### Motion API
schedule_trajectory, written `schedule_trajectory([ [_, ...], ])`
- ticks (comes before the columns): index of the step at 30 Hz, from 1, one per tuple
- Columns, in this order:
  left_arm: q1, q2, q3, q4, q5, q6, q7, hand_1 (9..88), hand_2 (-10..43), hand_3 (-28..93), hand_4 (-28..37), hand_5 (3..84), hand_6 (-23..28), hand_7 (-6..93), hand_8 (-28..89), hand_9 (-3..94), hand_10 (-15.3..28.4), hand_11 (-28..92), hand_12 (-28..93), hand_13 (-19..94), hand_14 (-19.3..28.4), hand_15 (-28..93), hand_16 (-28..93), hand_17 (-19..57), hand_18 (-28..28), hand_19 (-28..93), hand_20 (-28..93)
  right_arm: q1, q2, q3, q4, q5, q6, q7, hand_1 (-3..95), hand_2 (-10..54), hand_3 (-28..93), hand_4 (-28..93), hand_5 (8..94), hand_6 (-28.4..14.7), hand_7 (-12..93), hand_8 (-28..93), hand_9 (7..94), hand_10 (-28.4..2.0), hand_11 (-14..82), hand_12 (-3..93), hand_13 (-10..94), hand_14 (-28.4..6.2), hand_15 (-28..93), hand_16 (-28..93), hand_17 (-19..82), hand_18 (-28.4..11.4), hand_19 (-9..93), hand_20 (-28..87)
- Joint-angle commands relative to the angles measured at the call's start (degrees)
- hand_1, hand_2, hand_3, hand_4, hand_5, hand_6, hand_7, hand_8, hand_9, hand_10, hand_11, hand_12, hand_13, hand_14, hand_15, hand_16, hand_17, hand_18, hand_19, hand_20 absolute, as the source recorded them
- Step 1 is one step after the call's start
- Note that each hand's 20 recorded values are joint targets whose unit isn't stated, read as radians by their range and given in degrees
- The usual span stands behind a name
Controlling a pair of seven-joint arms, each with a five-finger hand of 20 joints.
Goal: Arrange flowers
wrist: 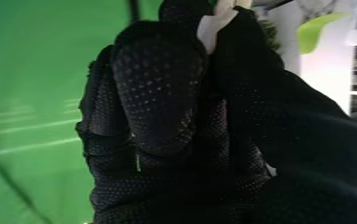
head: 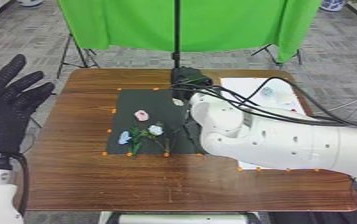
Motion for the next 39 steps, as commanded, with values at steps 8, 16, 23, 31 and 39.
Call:
schedule_trajectory([
  [8, -3.1, 1.48, 1.55, 1.61, -0.05, -0.91, -0.85, 20.0, 7.5, 77, -28.3, 32.0, 7.1, 10.9, -8, 29.3, 18.3, 25, 12, 24, 27.3, 54, -10, -8.4, 24.0, 58, 12, -4.1, -4.6, -2.3, 4.0, 1.2, -0.5, 3.0, 60.2, -9.5, 72, -28, 77.4, 0.5, 43, 7, 93.7, -3.7, 16.5, 32.9, 90, -0.6, 55, 24, 41, -19.6, 89, 16],
  [16, -4.8, 0.68, 2.08, 2.04, 1.01, -2.03, -2.73, 20.0, 7.5, 76, -28.3, 32.0, 7.1, 10.9, -8, 29.3, 18.3, 25, 12, 24, 27.3, 54, -10, -8.4, 24.0, 58, 12, -4.3, -5.0, -2.3, 4.3, 1.3, -0.2, 3.5, 59.9, -9.5, 72, -28, 77.2, 0.5, 44, 7, 93.7, -3.5, 16.2, 32.9, 90, -0.6, 55, 23, 41, -19.5, 89, 16],
  [23, -5.2, 0.85, 2.35, 2.22, 0.95, -2.30, -2.95, 20.1, 7.5, 76, -28.3, 32.0, 7.2, 10.9, -8, 29.3, 18.4, 25, 12, 24, 27.4, 54, -10, -8.4, 24.0, 58, 12, -3.3, -5.4, -3.7, 4.3, 0.6, 0.5, 4.3, 59.7, -9.5, 72, -28, 77.1, 0.4, 44, 7, 93.7, -3.5, 16.2, 32.8, 90, -0.7, 55, 23, 41, -19.4, 89, 16],
  [31, -4.9, 0.78, 2.61, 2.14, 0.85, -1.98, -2.29, 20.1, 7.5, 77, -28.3, 32.1, 7.2, 10.9, -8, 29.3, 18.4, 25, 12, 24, 27.4, 54, -10, -8.4, 24.0, 58, 12, -2.1, -6.1, -5.3, 4.1, -1.2, 1.7, 4.2, 59.3, -9.5, 72, -28, 76.4, 0.4, 44, 7, 93.7, -3.5, 15.4, 32.8, 89, -0.8, 55, 23, 40, -19.5, 89, 17],
  [39, -4.3, 0.75, 2.85, 2.04, 0.61, -1.71, -1.75, 20.2, 7.6, 77, -28.3, 32.1, 7.2, 10.8, -8, 29.3, 18.3, 25, 12, 23, 27.3, 54, -10, -8.4, 24.0, 58, 12, -2.6, -6.5, -5.6, 3.8, -1.3, -0.2, 4.4, 58.7, -9.5, 72, -28, 75.8, 0.5, 43, 6, 93.7, -3.7, 15.1, 32.9, 89, -0.9, 55, 23, 40, -19.7, 89, 17],
])
